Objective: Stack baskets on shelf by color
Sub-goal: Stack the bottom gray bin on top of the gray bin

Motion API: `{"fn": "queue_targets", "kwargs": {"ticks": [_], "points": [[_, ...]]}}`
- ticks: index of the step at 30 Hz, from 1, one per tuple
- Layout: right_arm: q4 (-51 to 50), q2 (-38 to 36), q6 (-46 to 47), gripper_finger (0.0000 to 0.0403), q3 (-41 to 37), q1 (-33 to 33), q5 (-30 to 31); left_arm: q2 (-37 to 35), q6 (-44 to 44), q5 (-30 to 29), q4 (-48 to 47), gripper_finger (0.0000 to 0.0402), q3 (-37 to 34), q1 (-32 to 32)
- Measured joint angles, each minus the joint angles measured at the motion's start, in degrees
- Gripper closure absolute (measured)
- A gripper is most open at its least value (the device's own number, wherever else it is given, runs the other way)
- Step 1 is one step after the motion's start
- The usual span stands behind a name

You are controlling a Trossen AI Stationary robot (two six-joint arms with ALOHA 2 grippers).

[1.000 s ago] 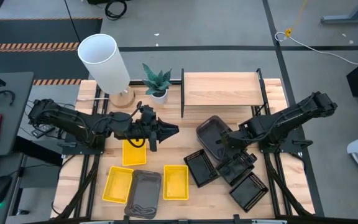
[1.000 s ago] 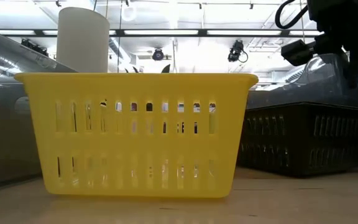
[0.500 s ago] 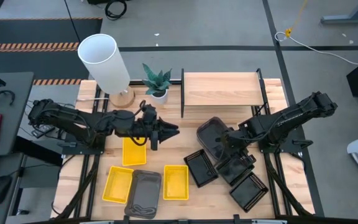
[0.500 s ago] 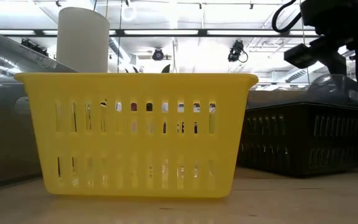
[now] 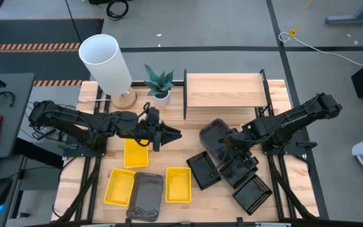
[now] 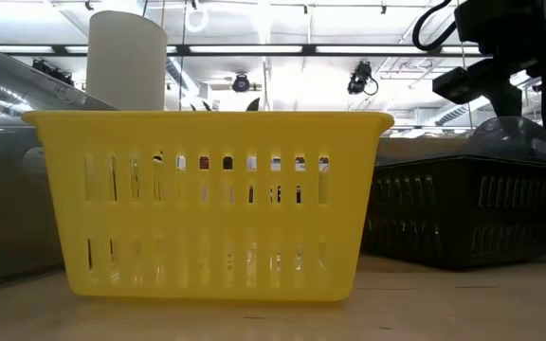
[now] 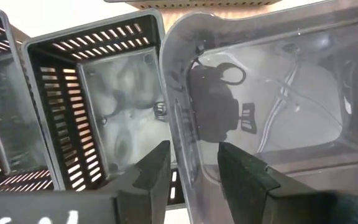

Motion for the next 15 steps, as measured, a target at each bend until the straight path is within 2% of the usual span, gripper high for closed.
{"fn": "queue_targets", "kwargs": {"ticks": [5,15], "points": [[-3.3,0.0,-0.6,0.0264,3.1,0.0,0.0,0.0,1.5,0.7,-0.6,0.0253,0.0,-1.6],[-10.1,-0.1,3.7,0.0264,13.7,0.0,0.5,0.0,3.1,0.7,-10.1,0.0259,0.0,-6.8]]}}
